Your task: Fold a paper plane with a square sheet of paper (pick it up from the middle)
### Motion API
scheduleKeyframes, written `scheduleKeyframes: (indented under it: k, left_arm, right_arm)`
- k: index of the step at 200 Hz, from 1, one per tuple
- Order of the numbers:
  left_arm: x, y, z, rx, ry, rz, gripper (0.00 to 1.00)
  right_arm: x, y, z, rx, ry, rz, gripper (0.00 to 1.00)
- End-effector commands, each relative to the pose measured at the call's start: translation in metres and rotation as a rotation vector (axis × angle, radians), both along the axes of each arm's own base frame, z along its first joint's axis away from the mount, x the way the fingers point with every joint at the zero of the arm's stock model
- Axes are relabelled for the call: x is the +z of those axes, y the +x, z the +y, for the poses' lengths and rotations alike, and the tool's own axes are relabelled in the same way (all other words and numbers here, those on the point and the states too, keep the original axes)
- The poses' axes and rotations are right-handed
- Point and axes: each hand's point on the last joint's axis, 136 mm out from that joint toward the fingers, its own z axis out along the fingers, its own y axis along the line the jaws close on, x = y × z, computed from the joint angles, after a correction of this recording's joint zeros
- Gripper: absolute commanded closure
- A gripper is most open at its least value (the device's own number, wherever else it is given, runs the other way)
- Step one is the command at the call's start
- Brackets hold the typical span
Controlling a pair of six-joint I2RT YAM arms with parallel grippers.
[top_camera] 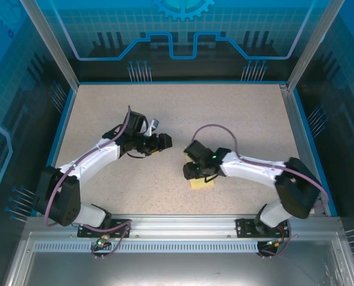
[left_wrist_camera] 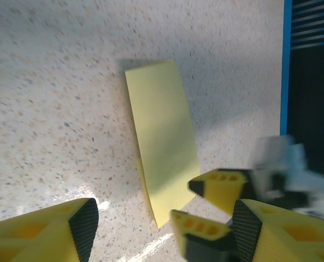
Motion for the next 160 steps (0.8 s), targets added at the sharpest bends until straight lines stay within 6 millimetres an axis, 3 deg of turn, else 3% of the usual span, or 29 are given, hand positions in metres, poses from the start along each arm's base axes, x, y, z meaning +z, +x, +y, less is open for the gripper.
scheduleKeyframes:
  k: [1,16,38,77,103,160]
  left_arm:
    - [-0.009,-0.013,-0.024,-0.077,0.001,0.006,0.31]
    - [-0.013,-0.019,-0.044,-0.138,-0.002,-0.006,0.32]
    - [-0.025,-0.026,-0.073,-0.230,0.059,-0.020,0.36]
    - [-0.060,-0.025,-0.102,-0.295,0.136,-0.016,0.50]
    - [-0.083,-0.020,-0.105,-0.328,0.262,-0.050,0.57]
    - [-0.116,-0.016,-0.099,-0.335,0.346,-0.014,0.63]
  right_arm:
    - [0.011,-0.002,-0.023,-0.043,0.099,0.008,0.47]
    - [0.006,-0.003,-0.050,-0.104,0.110,0.028,0.47]
    - [0.006,-0.004,-0.074,-0.158,0.145,0.038,0.46]
    - [-0.006,-0.007,-0.087,-0.198,0.241,0.091,0.46]
    - [-0.013,-0.006,-0.087,-0.213,0.293,0.112,0.45]
    - [-0.024,-0.004,-0.083,-0.205,0.325,0.147,0.44]
